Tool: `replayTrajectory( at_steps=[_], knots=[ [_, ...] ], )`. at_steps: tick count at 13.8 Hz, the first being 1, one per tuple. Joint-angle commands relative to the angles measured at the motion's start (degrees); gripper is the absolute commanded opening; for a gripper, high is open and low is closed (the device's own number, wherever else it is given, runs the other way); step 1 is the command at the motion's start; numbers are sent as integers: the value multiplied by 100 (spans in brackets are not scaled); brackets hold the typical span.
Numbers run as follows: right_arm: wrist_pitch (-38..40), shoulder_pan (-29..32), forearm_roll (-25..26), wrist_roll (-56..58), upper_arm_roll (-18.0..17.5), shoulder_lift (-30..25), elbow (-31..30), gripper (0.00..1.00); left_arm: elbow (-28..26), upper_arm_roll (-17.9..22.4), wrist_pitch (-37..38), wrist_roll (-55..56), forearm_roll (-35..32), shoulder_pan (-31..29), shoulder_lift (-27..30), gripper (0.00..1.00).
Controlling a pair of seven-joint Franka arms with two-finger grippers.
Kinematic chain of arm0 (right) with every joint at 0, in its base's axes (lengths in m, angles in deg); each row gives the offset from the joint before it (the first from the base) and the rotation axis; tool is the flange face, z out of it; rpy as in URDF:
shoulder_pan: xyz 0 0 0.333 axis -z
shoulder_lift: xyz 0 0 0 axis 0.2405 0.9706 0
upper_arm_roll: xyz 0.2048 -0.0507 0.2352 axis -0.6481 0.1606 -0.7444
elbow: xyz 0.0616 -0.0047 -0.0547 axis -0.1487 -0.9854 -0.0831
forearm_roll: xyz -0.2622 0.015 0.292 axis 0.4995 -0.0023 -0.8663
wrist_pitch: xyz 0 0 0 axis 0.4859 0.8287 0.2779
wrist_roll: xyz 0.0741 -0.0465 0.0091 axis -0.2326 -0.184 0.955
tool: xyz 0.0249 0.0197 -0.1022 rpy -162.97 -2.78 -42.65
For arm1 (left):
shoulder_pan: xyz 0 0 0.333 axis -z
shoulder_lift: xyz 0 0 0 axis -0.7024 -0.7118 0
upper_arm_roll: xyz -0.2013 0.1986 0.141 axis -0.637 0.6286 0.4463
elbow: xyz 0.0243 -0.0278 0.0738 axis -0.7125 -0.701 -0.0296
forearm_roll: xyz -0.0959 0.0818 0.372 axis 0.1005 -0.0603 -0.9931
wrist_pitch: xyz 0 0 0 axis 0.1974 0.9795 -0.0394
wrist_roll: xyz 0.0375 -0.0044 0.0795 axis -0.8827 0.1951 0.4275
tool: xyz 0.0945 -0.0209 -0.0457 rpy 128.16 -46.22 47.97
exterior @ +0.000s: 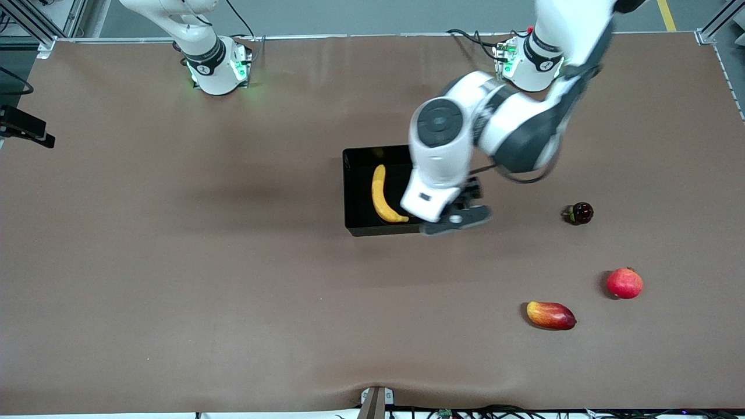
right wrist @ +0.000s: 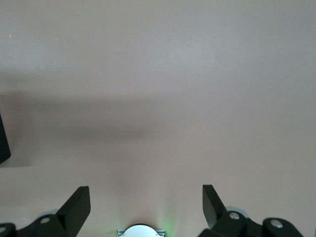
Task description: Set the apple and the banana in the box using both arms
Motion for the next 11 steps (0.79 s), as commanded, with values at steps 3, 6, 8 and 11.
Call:
replayTrajectory(
  at_steps=[3,6,8,11],
  knots=[
    [-38,-41,95,2,4,-102,-97,100,-234,-20,424,-246,-25,-838,610,100],
    [-38,-41,95,2,13,-102,-97,100,-243,-2,925,-587,-34,-1128,874,100],
    [-38,-32,95,2,13,-102,-97,100,-243,-28,970,-894,27,-1488,1059,100],
    [-29,-32,95,2,13,-102,-97,100,-340,268,961,-1650,71,-1560,1427,100]
  ],
)
